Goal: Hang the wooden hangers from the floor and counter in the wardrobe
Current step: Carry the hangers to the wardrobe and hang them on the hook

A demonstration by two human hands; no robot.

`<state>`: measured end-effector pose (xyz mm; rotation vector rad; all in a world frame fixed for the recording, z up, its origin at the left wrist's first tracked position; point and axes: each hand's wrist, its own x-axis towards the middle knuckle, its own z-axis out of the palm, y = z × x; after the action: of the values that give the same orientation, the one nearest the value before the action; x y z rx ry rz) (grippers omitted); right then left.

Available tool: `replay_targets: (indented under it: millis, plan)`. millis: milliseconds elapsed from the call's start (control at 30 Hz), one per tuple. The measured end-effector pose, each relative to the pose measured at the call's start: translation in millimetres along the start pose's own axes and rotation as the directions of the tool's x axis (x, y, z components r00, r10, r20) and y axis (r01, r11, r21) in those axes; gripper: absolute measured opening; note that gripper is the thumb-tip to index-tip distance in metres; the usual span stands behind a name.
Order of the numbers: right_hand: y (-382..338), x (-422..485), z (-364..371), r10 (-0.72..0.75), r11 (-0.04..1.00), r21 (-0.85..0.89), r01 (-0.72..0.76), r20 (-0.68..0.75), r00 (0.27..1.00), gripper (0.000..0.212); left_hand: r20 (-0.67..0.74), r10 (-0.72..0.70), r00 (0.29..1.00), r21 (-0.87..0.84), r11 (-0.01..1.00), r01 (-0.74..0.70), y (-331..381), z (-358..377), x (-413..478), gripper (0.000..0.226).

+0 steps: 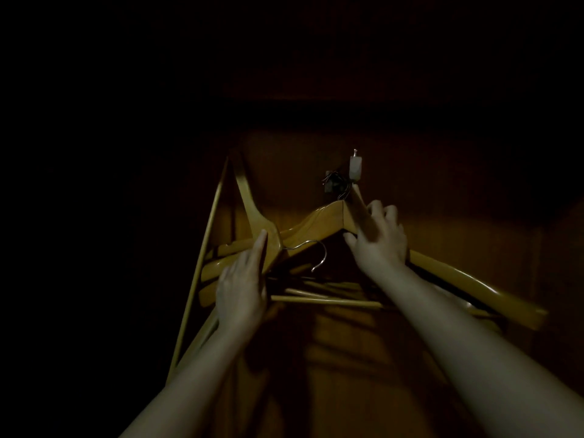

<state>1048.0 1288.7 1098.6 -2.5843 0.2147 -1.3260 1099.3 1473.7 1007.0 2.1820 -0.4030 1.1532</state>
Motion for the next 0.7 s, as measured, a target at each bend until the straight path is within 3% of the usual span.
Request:
replay_targets:
  millis: [133, 300, 467, 700]
  plan:
    - [8.1, 1.1, 13.2, -0.103, 0.984, -0.154, 0.093, -0.059, 0.993, 0.051, -0.017, 0.02, 1.0, 0.023, 1.0, -0.02, -5.8, 9.4, -1.0, 0.086]
    - [16.8, -6.3, 19.5, -0.154, 0.97, -0.196, 0.142, -0.048, 0.987, 0.054, 0.016, 0.058, 0.998, 0.01, 0.998, -0.058, -10.8, 7.2, -2.5, 0.087]
    - [20.1, -26.5, 11.1, -0.186, 0.948, -0.255, 0.191, 0.044, 0.982, 0.075, -0.013, 0.078, 0.997, 0.045, 0.996, -0.078, -8.6, -10.7, -10.6, 0.084]
    - [13.2, -67.8, 1.9, -0.276, 0.936, -0.178, 0.304, 0.165, 0.947, 0.071, -0.055, 0.109, 0.992, 0.206, 0.974, -0.096, -12.0, -50.6, -40.9, 0.088]
